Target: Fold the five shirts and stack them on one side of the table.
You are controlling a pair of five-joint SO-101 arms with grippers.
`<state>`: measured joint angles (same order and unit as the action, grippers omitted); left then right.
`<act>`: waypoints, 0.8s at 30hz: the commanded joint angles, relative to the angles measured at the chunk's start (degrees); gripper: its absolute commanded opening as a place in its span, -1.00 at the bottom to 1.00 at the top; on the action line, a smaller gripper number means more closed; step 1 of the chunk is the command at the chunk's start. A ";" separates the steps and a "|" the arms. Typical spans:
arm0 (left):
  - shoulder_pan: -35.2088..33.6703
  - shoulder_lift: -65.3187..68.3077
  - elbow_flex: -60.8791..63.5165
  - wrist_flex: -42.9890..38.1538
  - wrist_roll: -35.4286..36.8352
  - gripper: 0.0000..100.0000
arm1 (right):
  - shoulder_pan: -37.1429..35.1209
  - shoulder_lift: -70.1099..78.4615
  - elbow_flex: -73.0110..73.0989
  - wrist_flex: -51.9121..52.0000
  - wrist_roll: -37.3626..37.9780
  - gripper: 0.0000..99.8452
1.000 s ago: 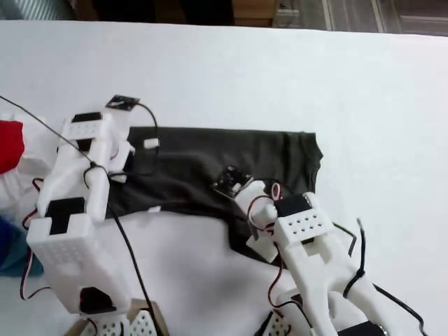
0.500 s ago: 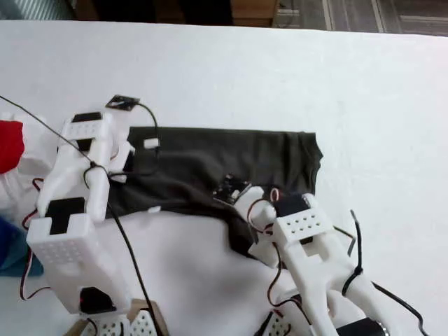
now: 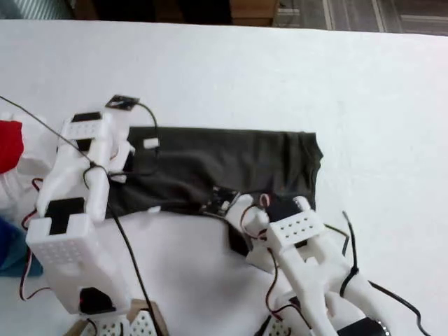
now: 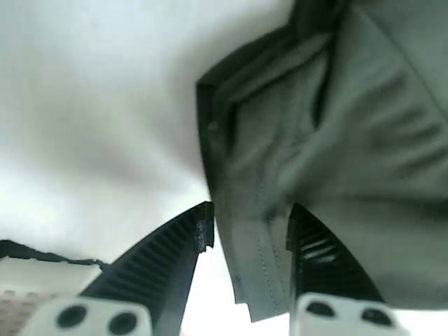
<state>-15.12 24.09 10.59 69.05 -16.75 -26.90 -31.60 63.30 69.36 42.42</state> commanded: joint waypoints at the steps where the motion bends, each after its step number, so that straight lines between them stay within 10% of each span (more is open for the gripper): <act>1: 0.18 0.97 -1.27 0.00 -0.35 -0.95 | -1.36 -0.75 0.70 -1.27 0.44 -0.65; 20: 0.18 0.97 -1.27 0.00 -0.35 -0.95 | 3.91 12.70 0.79 -9.10 4.31 -0.66; 24: 0.18 0.97 -1.27 0.00 -0.35 -0.95 | 3.91 14.99 -0.44 -8.84 4.66 -0.92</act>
<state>-15.12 24.09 10.59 69.05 -16.75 -23.82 -19.38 63.21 60.66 46.46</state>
